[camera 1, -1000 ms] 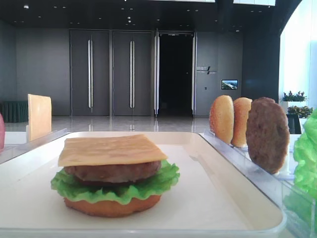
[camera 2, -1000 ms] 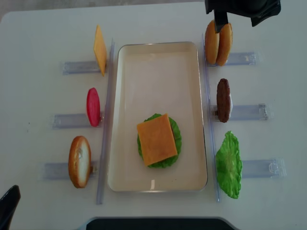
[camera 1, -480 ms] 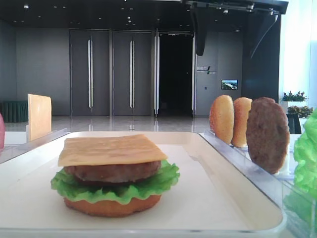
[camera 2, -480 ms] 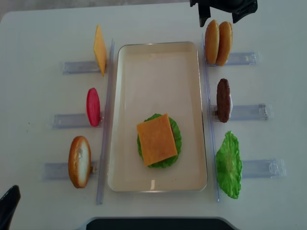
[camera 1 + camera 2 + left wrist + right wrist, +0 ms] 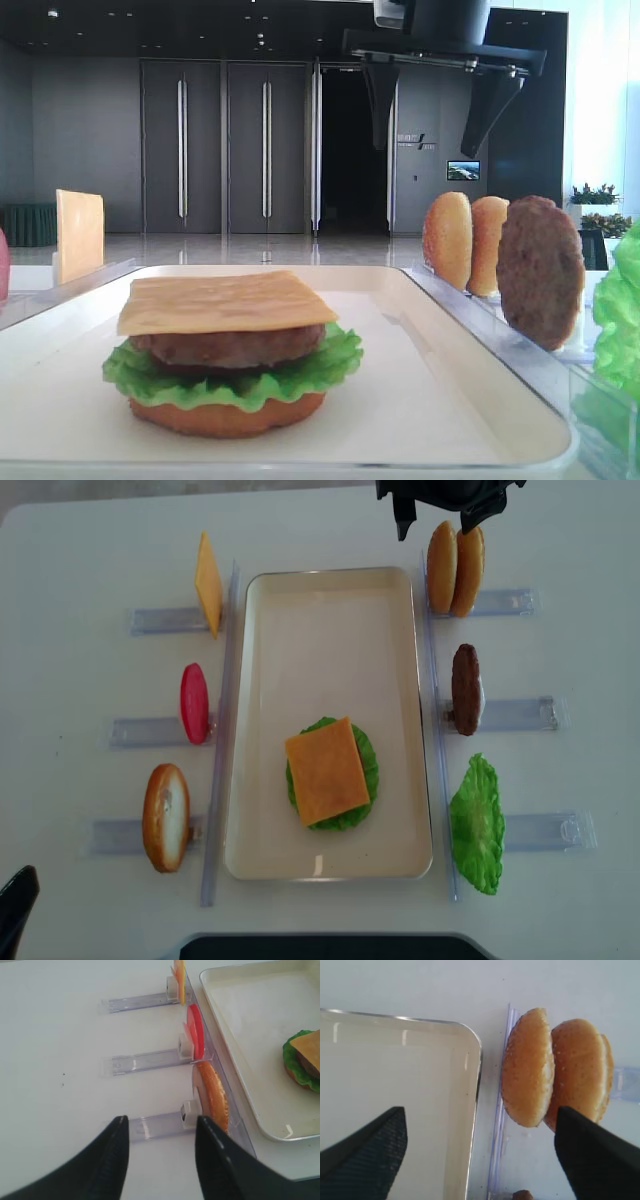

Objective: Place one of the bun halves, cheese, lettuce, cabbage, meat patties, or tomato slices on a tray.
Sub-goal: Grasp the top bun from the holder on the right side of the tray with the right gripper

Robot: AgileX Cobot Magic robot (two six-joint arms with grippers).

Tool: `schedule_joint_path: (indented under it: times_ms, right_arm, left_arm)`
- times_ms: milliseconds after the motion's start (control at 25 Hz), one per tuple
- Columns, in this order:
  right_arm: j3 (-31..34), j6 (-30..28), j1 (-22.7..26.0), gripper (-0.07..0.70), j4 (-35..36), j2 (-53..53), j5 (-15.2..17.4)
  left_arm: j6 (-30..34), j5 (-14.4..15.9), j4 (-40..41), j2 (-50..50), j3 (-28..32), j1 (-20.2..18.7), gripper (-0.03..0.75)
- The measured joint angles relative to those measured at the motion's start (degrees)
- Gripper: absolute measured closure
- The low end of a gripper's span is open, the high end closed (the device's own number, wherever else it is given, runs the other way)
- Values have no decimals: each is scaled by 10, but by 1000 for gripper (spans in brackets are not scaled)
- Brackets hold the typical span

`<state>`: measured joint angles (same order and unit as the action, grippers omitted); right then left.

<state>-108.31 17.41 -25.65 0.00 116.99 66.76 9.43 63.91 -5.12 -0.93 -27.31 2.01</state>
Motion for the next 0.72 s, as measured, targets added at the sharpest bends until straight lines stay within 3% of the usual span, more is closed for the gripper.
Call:
schedule_joint_path:
  times_ms: [360, 720]
  right_arm:
    - [-3, -2, 11, 62, 0, 25, 6]
    - [-3, -9, 11, 62, -5, 25, -25]
  left_arm:
    - [0, 0, 0, 0, 0, 0, 449]
    - [0, 0, 0, 0, 0, 0, 536]
